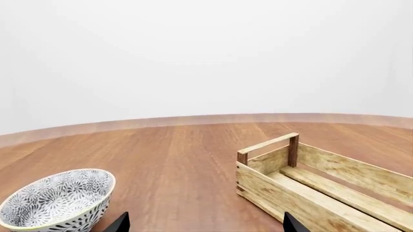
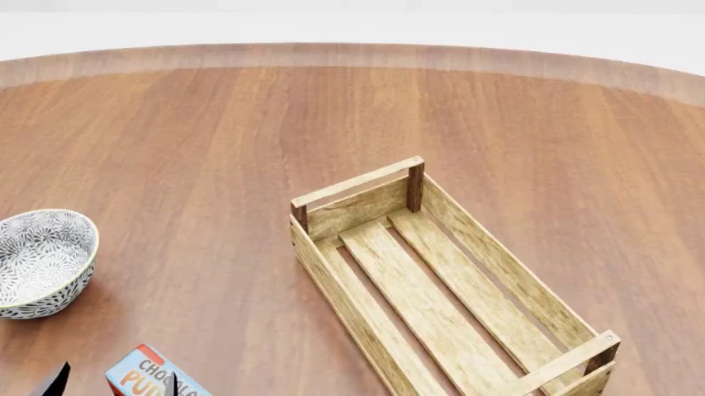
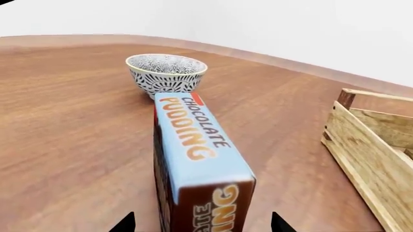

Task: Pick up the chocolate pudding and put it in the tray.

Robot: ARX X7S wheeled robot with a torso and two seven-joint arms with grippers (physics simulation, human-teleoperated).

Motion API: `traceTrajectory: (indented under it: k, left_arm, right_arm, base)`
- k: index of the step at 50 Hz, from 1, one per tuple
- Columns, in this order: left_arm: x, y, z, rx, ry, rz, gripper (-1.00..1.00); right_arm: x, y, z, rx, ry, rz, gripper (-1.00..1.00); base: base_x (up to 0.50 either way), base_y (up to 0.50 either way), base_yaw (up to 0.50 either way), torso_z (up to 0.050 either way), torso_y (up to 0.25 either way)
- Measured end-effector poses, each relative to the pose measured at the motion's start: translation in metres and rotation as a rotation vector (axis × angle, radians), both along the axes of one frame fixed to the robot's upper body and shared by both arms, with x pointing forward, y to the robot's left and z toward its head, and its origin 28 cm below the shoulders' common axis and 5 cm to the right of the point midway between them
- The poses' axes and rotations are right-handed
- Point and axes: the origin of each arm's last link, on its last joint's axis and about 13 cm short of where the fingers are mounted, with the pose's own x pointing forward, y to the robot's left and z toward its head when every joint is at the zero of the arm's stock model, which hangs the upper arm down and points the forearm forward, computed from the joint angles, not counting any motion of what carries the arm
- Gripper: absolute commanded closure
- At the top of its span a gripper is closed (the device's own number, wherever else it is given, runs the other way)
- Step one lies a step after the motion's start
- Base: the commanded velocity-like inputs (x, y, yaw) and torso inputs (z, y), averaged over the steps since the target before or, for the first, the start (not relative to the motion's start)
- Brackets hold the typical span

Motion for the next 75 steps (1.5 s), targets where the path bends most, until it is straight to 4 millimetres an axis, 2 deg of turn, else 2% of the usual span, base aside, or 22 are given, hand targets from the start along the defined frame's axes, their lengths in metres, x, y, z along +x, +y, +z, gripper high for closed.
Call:
traceTrajectory:
  k: [42, 75]
  left_arm:
    - [-0.002, 0.0, 0.002, -0.006, -0.006, -0.004, -1.0]
    - [-0.002, 0.0, 0.002, -0.009, -0.003, -0.007, -1.0]
  right_arm:
    - [0.015, 0.007, 0.002, -0.002, 0.026, 0.007, -1.0]
    - [0.023, 0.011, -0.008, -0.008, 0.063, 0.007, -1.0]
  base:
    - [0.0, 0.0, 0.0, 0.0, 0.0]
    - [0.0, 0.0, 0.0, 0.0, 0.0]
